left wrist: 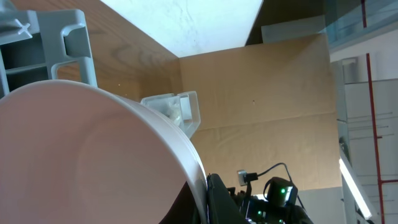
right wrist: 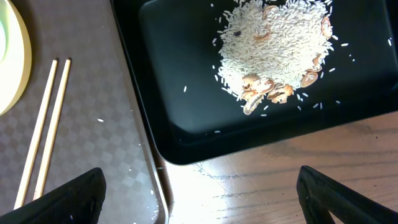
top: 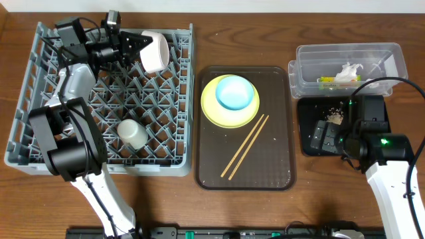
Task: Sort waste into correct bins and load items into the dishwasher rack
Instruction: 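Adjust the white bowl upright between rack tines and open left gripper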
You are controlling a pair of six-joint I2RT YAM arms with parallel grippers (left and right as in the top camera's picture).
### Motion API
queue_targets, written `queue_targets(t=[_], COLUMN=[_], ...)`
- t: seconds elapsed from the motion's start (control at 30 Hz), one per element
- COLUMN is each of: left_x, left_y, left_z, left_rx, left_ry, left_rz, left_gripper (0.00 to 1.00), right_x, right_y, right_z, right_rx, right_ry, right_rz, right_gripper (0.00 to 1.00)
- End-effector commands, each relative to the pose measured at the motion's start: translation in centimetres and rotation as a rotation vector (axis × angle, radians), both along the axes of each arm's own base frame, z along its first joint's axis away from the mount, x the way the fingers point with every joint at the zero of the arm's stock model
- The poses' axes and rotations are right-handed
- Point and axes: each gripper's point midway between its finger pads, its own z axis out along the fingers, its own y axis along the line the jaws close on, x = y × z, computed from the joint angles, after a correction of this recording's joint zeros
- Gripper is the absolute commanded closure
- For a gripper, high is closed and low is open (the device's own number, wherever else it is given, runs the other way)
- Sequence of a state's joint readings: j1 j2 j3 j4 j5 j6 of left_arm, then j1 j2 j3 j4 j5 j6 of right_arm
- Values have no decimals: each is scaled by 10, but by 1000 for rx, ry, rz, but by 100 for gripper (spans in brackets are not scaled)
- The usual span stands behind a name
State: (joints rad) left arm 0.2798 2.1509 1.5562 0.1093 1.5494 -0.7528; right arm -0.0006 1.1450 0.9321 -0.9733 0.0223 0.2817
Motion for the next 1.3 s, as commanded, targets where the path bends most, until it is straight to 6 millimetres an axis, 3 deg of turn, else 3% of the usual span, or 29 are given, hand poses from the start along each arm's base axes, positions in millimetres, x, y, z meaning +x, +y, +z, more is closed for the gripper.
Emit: queue_targets(t=[0.0,0.67,1.27], left_x=[0,15,31], left_y=[6,-36,-24], left_z=[5,-4,-30], left_rx=[0,61,60], left_ry=[-7,-44,93], left_rz=[11,7,103], left_gripper=[94,94,94], right_x=[2,1,0], right_y=[-4,-4,-4], right_z=[2,2,1], right_rx=[1,1,1], right_ry=[-11,-7,-2], right_rz=[-25,-24,-24], right_gripper=[5,4,4])
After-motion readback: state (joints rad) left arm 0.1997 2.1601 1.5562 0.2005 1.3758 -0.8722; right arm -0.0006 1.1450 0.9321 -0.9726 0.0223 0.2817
